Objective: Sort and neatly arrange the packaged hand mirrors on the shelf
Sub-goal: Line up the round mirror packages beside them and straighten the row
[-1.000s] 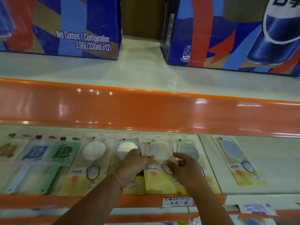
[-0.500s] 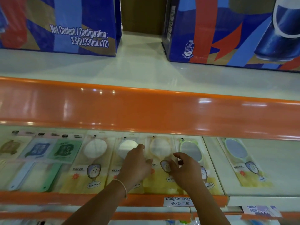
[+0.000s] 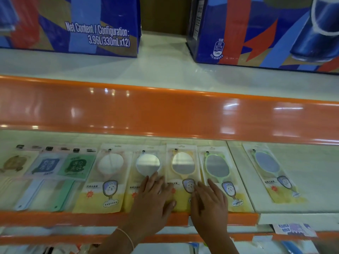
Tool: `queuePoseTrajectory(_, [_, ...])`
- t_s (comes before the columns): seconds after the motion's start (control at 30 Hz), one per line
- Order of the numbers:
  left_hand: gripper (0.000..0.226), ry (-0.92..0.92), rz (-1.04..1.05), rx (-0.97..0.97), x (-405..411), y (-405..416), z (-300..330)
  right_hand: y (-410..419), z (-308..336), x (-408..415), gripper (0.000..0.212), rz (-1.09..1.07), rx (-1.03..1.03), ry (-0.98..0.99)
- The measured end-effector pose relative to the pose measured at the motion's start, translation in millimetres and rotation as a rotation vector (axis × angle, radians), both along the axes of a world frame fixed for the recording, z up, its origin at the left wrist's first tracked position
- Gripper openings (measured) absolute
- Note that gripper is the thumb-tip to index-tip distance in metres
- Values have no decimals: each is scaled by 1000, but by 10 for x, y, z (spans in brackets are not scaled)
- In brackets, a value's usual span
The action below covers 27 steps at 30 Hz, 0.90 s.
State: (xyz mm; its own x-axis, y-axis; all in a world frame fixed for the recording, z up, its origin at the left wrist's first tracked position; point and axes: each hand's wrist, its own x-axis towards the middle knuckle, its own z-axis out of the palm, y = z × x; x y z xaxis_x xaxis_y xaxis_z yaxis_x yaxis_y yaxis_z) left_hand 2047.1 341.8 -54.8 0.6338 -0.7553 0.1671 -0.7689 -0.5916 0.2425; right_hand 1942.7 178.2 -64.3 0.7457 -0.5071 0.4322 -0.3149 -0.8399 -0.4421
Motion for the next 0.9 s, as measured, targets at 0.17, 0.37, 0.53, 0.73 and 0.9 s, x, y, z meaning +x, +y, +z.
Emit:
queuePoseTrajectory(0.17, [44,-36,-34,-36,-31,26,6,22,-68,-5,37,45,-87,15])
queuePoseTrajectory(0.37, [41,-40,-82,-64,-30,49,-14,21,-122,-5,37,47,-118,29])
queuePoseTrajectory(0.53, [40,-48,-82,-83,-23,62,-28,40,-130,-7,35,21,-154,-9])
queuePoseTrajectory(0.73, [38,-66,-81,-96,-17,62,-40,38,-163,-5,34,26,-169,-48])
queuePoseTrajectory(0.9, [38,-79,-82,-119,-22,61,-51,55,-126,-6,35,20,-164,-76])
